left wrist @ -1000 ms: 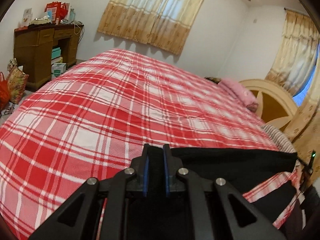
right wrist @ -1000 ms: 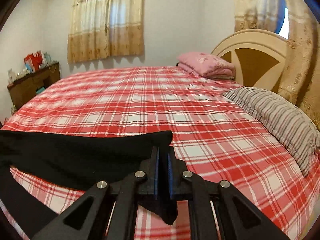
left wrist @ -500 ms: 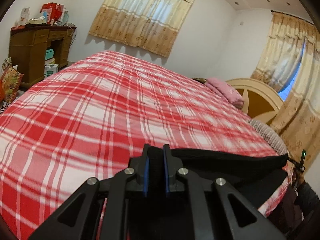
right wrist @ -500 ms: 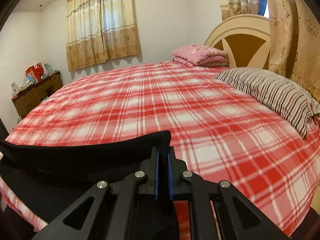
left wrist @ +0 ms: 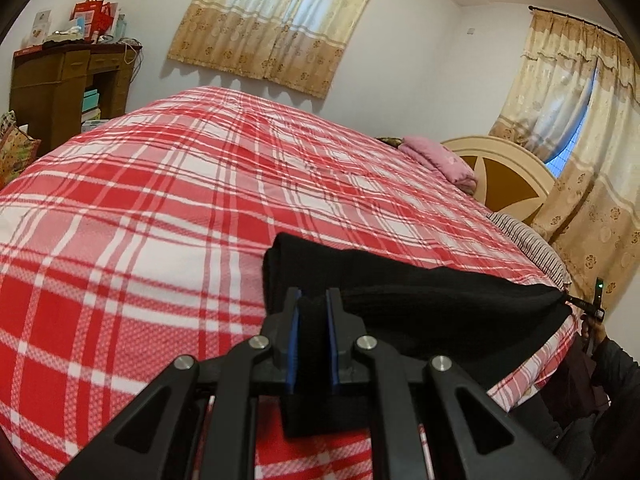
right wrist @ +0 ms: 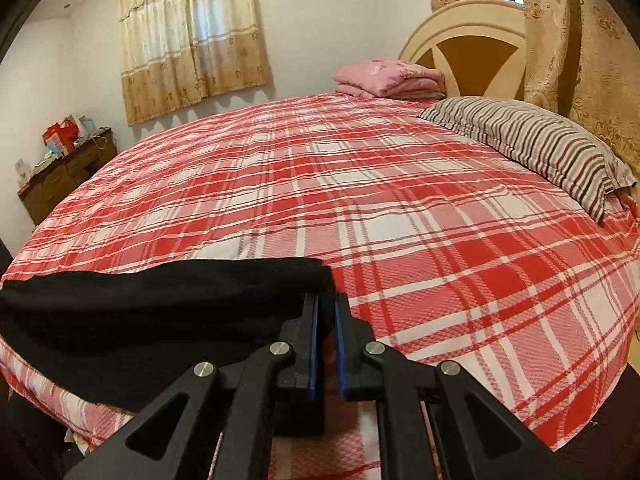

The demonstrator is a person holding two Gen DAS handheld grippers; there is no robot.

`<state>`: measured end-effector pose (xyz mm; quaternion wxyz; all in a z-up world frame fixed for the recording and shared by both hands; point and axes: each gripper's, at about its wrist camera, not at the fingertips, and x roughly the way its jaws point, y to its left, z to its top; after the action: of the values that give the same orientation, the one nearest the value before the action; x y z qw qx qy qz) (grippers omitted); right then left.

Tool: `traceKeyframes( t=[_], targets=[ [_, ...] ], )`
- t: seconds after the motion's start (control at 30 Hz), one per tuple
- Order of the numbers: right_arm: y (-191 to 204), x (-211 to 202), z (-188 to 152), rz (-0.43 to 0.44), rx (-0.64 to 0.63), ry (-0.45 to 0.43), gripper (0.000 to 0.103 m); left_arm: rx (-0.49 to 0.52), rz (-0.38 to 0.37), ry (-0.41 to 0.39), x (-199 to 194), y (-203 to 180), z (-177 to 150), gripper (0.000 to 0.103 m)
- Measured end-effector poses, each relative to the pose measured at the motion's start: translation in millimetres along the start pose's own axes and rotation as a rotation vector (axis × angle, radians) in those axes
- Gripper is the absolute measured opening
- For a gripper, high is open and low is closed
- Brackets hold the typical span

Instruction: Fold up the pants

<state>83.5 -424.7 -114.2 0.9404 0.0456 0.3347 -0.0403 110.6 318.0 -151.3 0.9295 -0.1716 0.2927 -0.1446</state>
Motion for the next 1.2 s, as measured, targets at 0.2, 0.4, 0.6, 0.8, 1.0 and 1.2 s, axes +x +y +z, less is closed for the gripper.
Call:
traceKeyframes(
  t=[0.2, 0.4, 0.6, 0.8, 1.0, 1.2],
  targets=[
    [-6.9, -5.3, -6.8, -0.009, -0.02, 0.027, 0.009, 0.026, 0.01, 0.006, -10.4, 3.9, -6.7, 0.021],
    [-27.8, -29.8, -17.7, -0.109, 0.001, 0.019, 0.019, 0.044, 0.09, -0.005, -31.7, 15.1, -12.7, 0.023],
    [-20.3, -73.6, -14.6, -0.093, 0.035, -0.045, 0.057, 0.02, 0.143, -0.035, -55.4, 26.4, -15.1, 0.023],
    [74.9, -82.7, 7.6, -0.004, -0.133, -0.076, 0.057, 0.061, 0.104, -0.02, -43.5, -6.7, -11.7, 0.04],
    [241.9, -53.0, -2.1, 0.21, -0.45, -0.016, 0.057, 0.026, 0.088, -0.009, -22.2, -18.4, -11.9, 0.05],
    [383.9, -21.4, -49.9, 0.432, -0.695, 0.077, 0.057, 0.003, 0.097, 0.02, -12.7, -18.7, -14.4, 0.042]
  ],
)
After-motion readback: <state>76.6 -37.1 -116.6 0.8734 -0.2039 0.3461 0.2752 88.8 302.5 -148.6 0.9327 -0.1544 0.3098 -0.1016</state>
